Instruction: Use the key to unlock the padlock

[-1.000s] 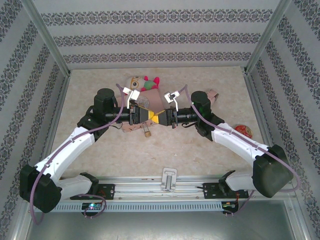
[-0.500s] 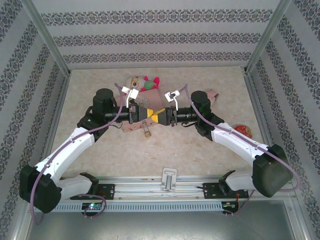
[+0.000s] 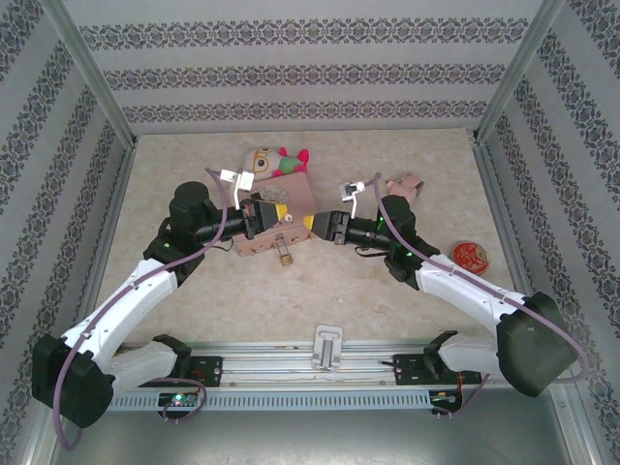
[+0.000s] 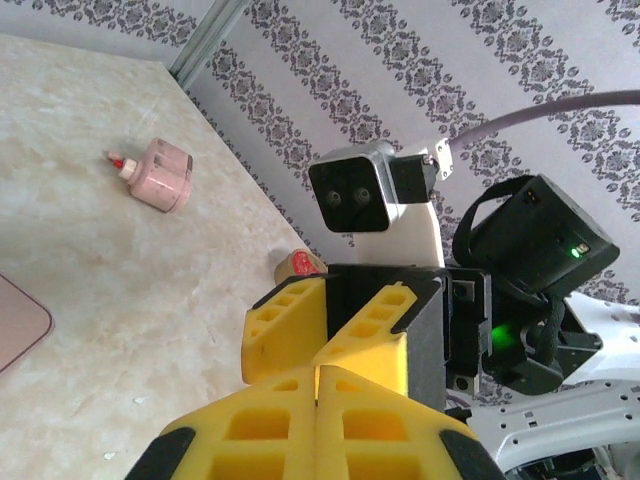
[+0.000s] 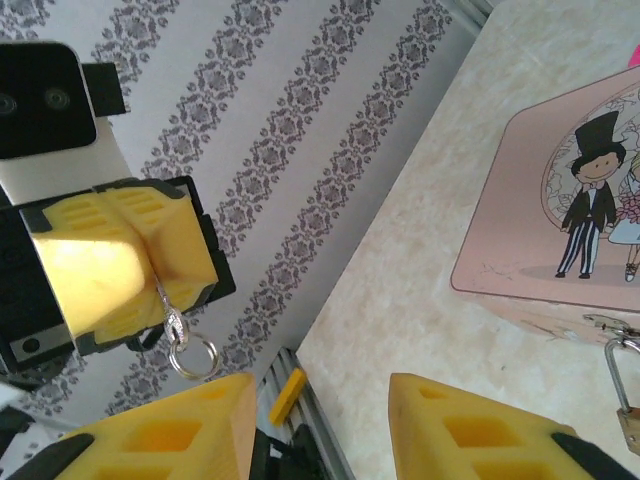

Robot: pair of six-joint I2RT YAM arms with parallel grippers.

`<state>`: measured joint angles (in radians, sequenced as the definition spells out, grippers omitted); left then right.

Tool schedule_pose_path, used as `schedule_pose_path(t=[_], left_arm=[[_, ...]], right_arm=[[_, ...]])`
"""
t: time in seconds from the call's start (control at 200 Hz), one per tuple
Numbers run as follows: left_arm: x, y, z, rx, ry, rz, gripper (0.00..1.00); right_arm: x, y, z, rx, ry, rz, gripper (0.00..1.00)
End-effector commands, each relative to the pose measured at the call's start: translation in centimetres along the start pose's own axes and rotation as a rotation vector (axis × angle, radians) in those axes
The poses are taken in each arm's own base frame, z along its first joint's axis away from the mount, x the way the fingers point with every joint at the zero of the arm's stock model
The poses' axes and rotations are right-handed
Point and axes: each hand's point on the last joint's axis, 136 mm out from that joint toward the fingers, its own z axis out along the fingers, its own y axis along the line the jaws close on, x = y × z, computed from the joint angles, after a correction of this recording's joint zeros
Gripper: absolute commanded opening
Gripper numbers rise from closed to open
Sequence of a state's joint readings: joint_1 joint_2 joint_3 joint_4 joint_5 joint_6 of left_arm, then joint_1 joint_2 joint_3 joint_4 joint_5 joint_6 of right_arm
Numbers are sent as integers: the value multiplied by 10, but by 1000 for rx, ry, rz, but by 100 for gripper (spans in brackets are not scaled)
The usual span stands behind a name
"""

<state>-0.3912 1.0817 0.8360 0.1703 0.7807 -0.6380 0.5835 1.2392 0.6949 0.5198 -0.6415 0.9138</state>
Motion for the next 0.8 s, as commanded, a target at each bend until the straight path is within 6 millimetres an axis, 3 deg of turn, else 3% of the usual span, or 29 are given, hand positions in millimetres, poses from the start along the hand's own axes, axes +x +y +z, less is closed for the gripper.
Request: schedule_pose_path(t=[0.0,0.24,0.795], left_arm=[[-18,-3,-1,24,-78,8,0],[-20,5,3,20,-88,-37,0],[-19,11,3,13,-96,-67,0]], right_arm=[[-18,28,0,-70,-108,-33,39],[-22,48,13,-121,-123,-78,34],[-30,52,31,-199,-136,-64,21]])
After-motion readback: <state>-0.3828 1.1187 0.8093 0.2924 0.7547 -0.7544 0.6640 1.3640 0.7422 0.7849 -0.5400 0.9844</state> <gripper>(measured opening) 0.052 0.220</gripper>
